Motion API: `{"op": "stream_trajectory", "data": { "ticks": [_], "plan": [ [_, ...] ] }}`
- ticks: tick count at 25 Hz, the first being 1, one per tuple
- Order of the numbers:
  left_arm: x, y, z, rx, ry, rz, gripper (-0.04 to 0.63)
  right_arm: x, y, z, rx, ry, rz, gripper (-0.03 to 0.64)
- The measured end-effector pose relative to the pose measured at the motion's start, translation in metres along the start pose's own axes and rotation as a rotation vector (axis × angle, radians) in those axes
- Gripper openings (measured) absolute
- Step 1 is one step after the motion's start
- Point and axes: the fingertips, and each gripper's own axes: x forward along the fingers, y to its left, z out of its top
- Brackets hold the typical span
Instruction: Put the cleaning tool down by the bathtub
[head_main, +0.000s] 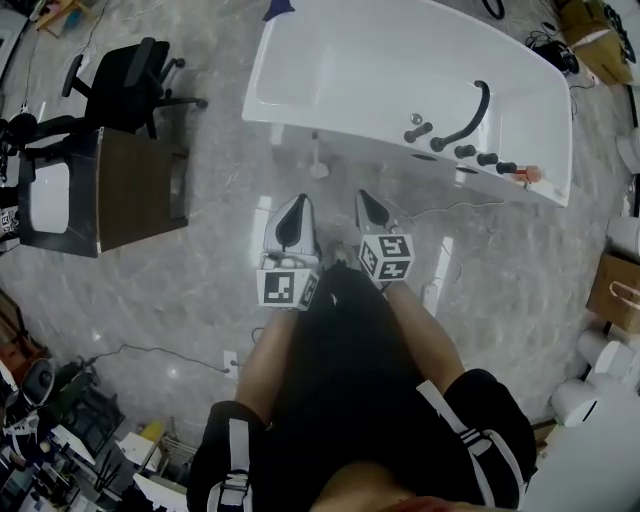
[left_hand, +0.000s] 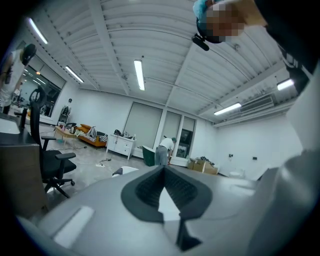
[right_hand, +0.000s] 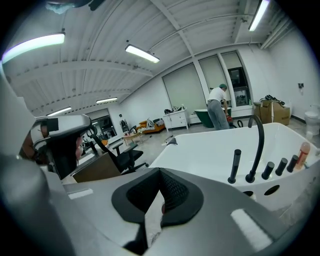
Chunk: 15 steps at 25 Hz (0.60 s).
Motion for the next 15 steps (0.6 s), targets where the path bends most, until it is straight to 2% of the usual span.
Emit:
{"op": "stream_trajectory", "data": {
  "ticks": [4, 9, 15],
  "plan": [
    [-0.008, -0.010, 0.020, -0.005, -0.006, 0.006, 0.006, -0.028, 0.008, 0.028, 0.000, -0.052, 0.010, -0.002],
    [-0.023, -0.019, 0.052, 0.030, -0.033, -0.003, 0.006, -0.057, 0.024, 0.055, -0.011, -0.090, 0.025, -0.002],
    [-0.038, -0.032, 0.070, 0.020, -0.049, -0.018, 0.006, -0.089, 0.032, 0.076, -0.024, -0.129, 0.036, -0.002]
  ]
}}
